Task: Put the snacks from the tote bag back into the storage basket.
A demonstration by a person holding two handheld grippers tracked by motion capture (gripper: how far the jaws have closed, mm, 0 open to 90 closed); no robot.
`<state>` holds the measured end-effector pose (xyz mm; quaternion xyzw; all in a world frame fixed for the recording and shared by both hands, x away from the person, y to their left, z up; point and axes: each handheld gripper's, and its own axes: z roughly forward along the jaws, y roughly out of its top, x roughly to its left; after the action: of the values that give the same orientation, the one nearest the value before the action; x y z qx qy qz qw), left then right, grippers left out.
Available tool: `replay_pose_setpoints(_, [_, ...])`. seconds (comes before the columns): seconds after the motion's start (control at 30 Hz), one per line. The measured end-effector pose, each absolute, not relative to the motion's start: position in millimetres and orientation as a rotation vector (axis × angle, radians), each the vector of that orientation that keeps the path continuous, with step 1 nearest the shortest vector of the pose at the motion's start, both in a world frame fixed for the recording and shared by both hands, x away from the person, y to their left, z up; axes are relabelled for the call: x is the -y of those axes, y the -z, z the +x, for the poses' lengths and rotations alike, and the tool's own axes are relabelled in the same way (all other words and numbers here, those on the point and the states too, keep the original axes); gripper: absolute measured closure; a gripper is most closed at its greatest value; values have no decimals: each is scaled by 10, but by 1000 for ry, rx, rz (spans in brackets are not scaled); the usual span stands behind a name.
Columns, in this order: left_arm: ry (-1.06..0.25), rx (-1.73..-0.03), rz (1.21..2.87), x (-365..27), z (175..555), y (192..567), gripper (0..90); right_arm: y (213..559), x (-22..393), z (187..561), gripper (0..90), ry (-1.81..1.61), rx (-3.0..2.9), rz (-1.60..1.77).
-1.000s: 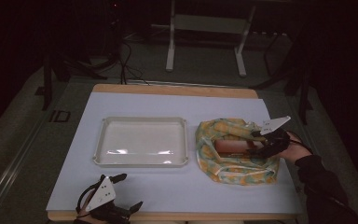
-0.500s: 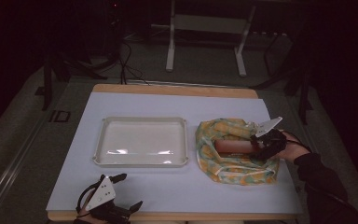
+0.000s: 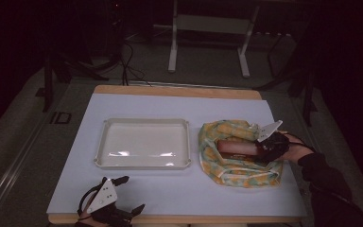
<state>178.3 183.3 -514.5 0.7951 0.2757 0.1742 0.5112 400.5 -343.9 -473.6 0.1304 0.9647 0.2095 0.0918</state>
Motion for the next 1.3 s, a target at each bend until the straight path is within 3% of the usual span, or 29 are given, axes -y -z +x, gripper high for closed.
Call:
replay_pose_setpoints(0.23, [-419, -656, 1915, -1831, 1777, 5145, 0, 4729, 3451, 3980, 420, -633, -2870, 330])
replay_pose_setpoints(0.67, [-412, -641, 1923, -1818, 1773, 5146, 0, 4627, 3507, 3938, 430, -678, -2885, 322])
replay_pose_setpoints(1.3, [-404, -624, 1925, -1808, 1760, 5139, 0, 4176, 3534, 3920, 431, -711, -2811, 321])
